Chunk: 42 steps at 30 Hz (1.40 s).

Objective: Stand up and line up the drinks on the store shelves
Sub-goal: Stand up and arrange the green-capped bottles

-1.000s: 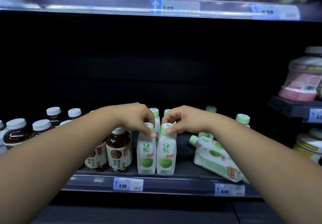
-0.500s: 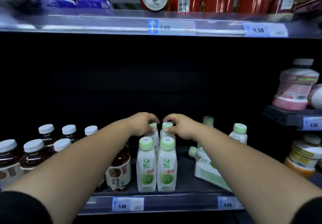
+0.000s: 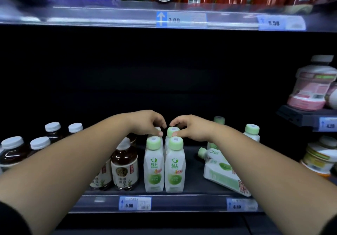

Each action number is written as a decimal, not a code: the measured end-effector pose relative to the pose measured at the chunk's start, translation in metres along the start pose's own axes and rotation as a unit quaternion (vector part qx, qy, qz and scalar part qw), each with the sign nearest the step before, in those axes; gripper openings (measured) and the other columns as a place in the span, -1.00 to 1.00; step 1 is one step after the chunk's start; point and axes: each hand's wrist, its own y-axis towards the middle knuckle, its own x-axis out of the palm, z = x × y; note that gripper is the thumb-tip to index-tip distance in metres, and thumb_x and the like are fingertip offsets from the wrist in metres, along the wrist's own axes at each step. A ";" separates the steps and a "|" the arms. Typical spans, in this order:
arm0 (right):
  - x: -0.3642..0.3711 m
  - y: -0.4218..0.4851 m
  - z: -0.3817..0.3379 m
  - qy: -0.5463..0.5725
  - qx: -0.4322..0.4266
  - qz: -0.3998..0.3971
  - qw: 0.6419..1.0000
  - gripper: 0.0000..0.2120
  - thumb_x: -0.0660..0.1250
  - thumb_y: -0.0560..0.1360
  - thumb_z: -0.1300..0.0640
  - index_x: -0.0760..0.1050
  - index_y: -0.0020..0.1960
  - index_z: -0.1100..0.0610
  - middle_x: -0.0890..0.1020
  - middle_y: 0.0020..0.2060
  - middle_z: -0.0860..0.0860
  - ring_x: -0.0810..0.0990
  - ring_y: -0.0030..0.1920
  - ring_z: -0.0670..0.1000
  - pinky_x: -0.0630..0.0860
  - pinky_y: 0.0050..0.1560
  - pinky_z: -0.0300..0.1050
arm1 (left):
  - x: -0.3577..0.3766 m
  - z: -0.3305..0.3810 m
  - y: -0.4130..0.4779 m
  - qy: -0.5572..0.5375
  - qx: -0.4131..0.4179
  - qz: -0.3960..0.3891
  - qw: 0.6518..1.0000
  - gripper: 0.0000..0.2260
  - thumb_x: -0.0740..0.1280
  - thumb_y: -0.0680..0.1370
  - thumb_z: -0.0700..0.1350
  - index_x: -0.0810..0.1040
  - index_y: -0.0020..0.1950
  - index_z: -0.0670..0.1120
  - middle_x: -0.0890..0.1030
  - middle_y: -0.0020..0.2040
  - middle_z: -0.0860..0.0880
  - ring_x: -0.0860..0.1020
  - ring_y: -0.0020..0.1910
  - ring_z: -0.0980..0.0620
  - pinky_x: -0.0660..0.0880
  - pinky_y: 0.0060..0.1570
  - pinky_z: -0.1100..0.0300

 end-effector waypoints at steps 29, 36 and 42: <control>-0.041 -0.147 0.159 -0.087 0.127 0.065 0.986 -0.65 0.37 0.57 0.12 0.55 0.35 -0.04 0.60 0.08 -0.10 0.50 -0.21 -0.24 0.48 -0.06 -0.27 | 0.187 0.170 0.055 0.077 0.166 -0.022 0.983 -0.38 0.61 0.29 0.03 0.52 0.33 0.10 0.58 0.16 0.12 0.50 0.12 0.08 0.45 0.11 0.14; -0.040 -0.134 0.154 -0.117 0.132 0.037 0.984 -0.81 0.43 0.53 0.01 0.67 0.13 -0.10 0.64 -0.15 -0.22 0.57 -0.16 -0.20 0.51 -0.11 -0.23 | 0.180 0.156 0.054 0.146 0.141 -0.049 0.978 -0.25 0.57 0.32 0.11 0.34 0.46 0.17 0.49 0.17 0.04 0.45 0.16 -0.02 0.46 0.16 0.01; -0.038 -0.114 0.148 -0.165 0.143 0.063 0.974 -0.79 0.54 0.39 -0.08 0.64 -0.03 -0.05 0.64 -0.11 -0.14 0.60 -0.04 -0.08 0.58 0.04 -0.05 | 0.171 0.144 0.042 0.176 0.082 -0.076 0.978 -0.37 0.56 0.32 0.13 0.38 0.29 0.07 0.47 0.05 0.03 0.51 0.07 -0.07 0.49 0.00 0.06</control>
